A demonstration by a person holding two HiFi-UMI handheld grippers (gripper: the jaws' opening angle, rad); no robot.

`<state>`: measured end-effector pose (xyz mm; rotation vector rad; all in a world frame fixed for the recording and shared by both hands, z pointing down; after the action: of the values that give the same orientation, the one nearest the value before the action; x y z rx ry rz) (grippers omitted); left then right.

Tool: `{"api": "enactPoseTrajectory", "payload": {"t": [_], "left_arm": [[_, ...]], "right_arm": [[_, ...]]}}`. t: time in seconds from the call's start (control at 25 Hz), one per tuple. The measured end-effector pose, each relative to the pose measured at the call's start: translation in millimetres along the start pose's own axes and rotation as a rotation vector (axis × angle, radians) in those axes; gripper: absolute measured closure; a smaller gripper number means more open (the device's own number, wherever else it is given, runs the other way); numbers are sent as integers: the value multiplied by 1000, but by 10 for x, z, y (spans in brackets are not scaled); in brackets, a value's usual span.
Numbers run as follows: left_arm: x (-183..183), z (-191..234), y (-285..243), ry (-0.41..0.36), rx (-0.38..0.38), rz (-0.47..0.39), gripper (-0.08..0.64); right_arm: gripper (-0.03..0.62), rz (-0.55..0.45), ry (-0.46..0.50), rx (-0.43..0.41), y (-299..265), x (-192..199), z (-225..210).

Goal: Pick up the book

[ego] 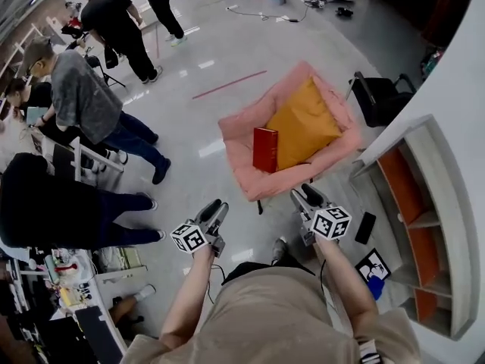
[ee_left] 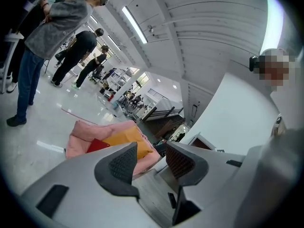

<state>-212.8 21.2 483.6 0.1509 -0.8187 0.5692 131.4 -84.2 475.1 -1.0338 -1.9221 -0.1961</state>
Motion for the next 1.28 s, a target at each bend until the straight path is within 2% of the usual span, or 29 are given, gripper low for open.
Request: {"api": "enactPoseTrajectory", "payload": {"t": [0.32, 0.6, 0.72, 0.88, 1.28], "left_arm": [[207, 35, -114, 25, -66, 11, 378], [79, 252, -176, 38, -88, 13, 377], [13, 467, -278, 49, -68, 16, 377], [-202, 737, -524, 52, -36, 45, 377], [-1023, 1488, -1187, 24, 67, 136, 377]], "right_arm": [[387, 54, -26, -13, -162, 52, -381], [387, 80, -22, -4, -405, 27, -428], [387, 84, -15, 7, -543, -6, -409], [387, 83, -18, 41, -777, -80, -405], [387, 45, -24, 143, -1565, -406, -281]]}}
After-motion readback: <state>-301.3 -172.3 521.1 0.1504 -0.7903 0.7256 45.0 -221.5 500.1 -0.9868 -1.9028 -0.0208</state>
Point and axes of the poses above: the fingertips, and each gripper's own axes: y backward along the fingers, z to its left, x out of its underside, the point moved 8 cm from there along y, backward along the fingers, and after that the axes turned 4 degrees about x, right-handed, at the moved point
